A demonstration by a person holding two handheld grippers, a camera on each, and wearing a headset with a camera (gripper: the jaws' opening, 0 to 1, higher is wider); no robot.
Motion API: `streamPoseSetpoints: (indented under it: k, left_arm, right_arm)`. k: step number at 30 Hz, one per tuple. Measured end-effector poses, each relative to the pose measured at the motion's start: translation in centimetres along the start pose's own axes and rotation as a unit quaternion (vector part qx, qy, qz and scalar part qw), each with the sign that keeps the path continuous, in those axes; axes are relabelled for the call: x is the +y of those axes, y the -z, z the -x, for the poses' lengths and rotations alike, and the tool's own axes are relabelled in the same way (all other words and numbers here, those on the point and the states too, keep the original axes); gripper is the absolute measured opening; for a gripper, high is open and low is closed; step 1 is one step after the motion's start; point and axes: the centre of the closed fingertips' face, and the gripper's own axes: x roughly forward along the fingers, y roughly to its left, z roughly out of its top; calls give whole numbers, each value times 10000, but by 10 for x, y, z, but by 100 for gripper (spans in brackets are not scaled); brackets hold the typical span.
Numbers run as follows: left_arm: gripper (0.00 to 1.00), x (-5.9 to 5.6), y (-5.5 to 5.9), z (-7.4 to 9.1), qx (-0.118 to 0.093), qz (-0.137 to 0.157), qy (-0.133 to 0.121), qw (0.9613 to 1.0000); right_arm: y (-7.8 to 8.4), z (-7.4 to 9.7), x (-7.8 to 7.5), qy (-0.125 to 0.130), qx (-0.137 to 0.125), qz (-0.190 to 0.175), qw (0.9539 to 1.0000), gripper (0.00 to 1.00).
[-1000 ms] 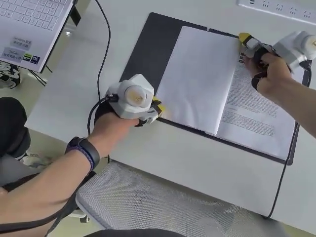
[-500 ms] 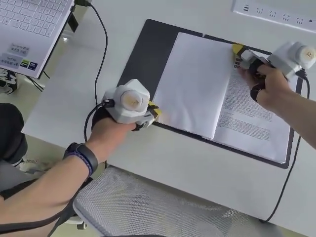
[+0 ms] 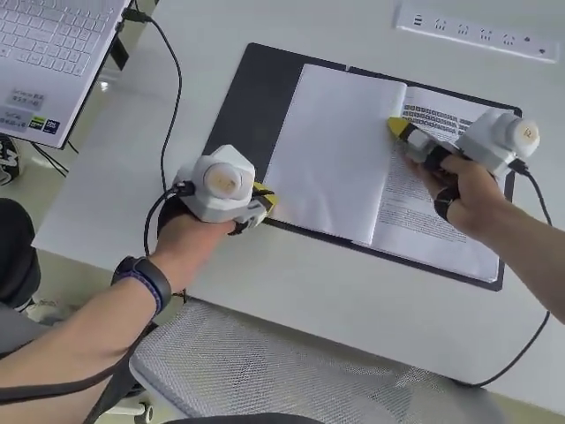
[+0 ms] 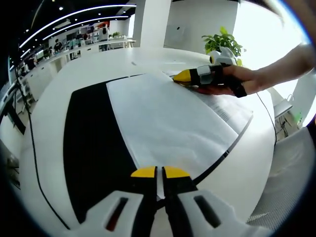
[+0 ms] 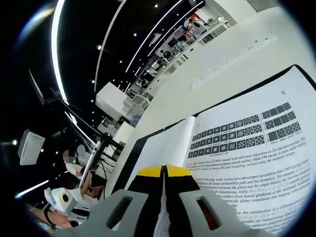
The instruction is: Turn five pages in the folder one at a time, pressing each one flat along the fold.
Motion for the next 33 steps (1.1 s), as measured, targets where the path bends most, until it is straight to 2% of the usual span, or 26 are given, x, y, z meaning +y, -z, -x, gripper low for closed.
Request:
streamPoseSetpoints:
  k: [2,5,10,19,22,33]
  left_arm:
    - [3,-1,0,0,-9,2,8,10000]
    - [2,-1,-1,0,17,-62,-4,10000]
    - [3,-2,-1,0,11,-55,29,10000]
    - [3,-1,0,-3,19,-99,37,9999]
    - [4,-2,1,-3,22,-114,36,9999]
    - [5,-4,1,-2,6,-163,42,9999]
  right_arm:
    - [8,5,2,-7,40,26,10000,0]
    - [24,19,20,-55,104,65,9999,0]
    - [45,37,34,-112,177,23,9998,0]
    - [79,65,47,-252,330,-68,9991,0]
    - [95,74,55,-324,483,-17,9983,0]
    - [123,93,65,-331,489,-209,9980,0]
